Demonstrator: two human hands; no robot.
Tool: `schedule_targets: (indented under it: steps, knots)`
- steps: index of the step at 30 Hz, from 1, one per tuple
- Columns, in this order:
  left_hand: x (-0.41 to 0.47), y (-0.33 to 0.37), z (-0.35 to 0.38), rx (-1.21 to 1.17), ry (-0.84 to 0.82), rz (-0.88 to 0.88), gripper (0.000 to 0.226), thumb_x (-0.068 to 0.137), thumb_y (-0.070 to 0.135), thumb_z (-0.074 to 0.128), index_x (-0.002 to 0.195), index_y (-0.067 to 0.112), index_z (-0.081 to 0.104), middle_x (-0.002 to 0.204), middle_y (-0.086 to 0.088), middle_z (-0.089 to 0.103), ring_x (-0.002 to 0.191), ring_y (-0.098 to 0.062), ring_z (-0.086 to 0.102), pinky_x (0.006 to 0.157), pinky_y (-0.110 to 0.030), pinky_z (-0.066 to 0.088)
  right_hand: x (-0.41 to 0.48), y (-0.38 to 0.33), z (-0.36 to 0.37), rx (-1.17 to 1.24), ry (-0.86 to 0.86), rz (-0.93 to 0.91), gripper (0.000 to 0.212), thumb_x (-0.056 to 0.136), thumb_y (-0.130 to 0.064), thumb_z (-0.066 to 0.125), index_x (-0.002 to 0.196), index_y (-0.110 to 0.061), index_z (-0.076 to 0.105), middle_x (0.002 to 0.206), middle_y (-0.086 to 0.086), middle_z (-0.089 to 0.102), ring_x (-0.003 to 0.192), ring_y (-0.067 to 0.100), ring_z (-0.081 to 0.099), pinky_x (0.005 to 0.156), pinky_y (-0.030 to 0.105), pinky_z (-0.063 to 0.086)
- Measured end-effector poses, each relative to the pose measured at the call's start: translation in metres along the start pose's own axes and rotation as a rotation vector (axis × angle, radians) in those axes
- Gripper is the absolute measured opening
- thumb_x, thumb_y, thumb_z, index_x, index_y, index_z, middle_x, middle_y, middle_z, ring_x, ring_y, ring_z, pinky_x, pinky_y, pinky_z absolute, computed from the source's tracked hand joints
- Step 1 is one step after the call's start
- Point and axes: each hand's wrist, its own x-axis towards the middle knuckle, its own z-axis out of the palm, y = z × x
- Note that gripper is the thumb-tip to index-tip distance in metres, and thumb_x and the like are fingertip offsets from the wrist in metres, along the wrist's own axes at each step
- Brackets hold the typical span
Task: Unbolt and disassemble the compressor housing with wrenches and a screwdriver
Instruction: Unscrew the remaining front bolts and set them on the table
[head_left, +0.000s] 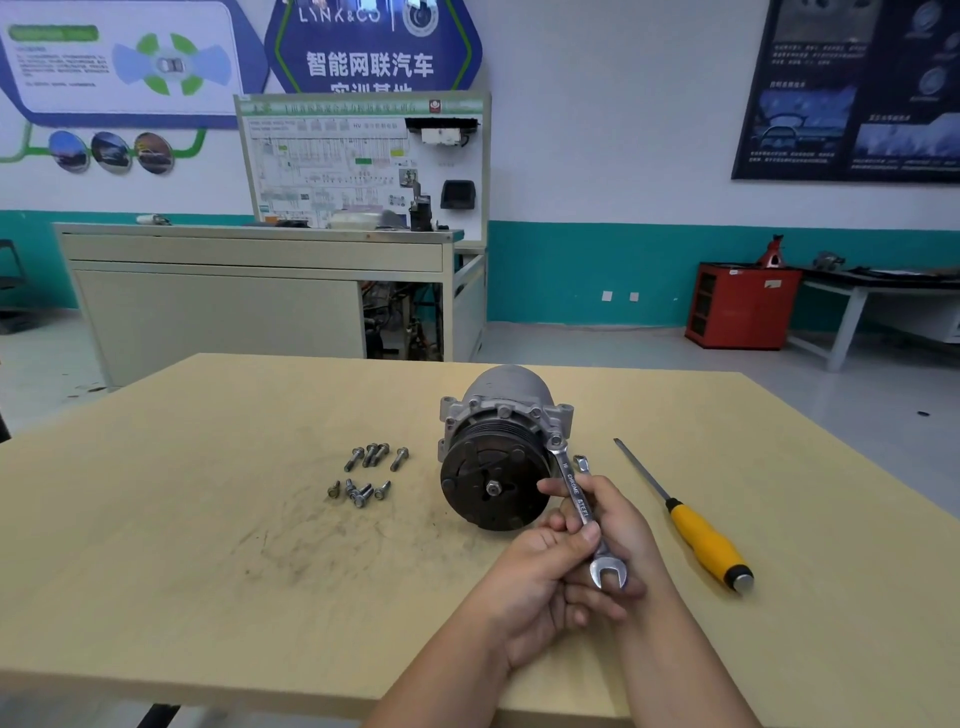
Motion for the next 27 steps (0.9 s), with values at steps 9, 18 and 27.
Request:
schedule_targets:
  steps: [9,18,27]
  knots:
    - [0.008,0.002,0.007,-0.045,-0.005,0.001,0.039,0.08,0.033,0.055,0.101,0.001,0.049,0.073,-0.009,0.073,0.047,-0.01,0.066,0.035,-0.012,0.036,0.002,-0.008,-0.001,0.079,-0.001,0.056,0.041,0.095,-0.019,0.041,0.076,0.008,0.064,0.033,0.003,0.034,0.034,0.011,0.047,0.057,0.026,0.041]
    - [0.012,0.004,0.009,-0.072,0.013,0.017,0.029,0.08,0.032,0.055,0.09,0.005,0.054,0.069,-0.01,0.072,0.047,-0.011,0.066,0.035,-0.012,0.036,0.005,-0.011,-0.008,0.112,-0.097,0.115,0.045,0.091,-0.023,0.045,0.067,0.003,0.072,0.041,0.005,0.043,0.04,0.013,0.054,0.042,0.018,0.048]
    - [0.011,0.006,0.012,-0.215,0.04,0.061,0.027,0.082,0.024,0.05,0.07,0.007,0.068,0.066,-0.012,0.071,0.045,-0.011,0.065,0.034,-0.013,0.039,0.001,0.001,-0.017,0.212,-0.2,0.104,0.024,0.075,-0.025,0.058,0.076,-0.005,0.072,0.064,0.007,0.055,0.062,0.018,0.063,0.054,0.023,0.053]
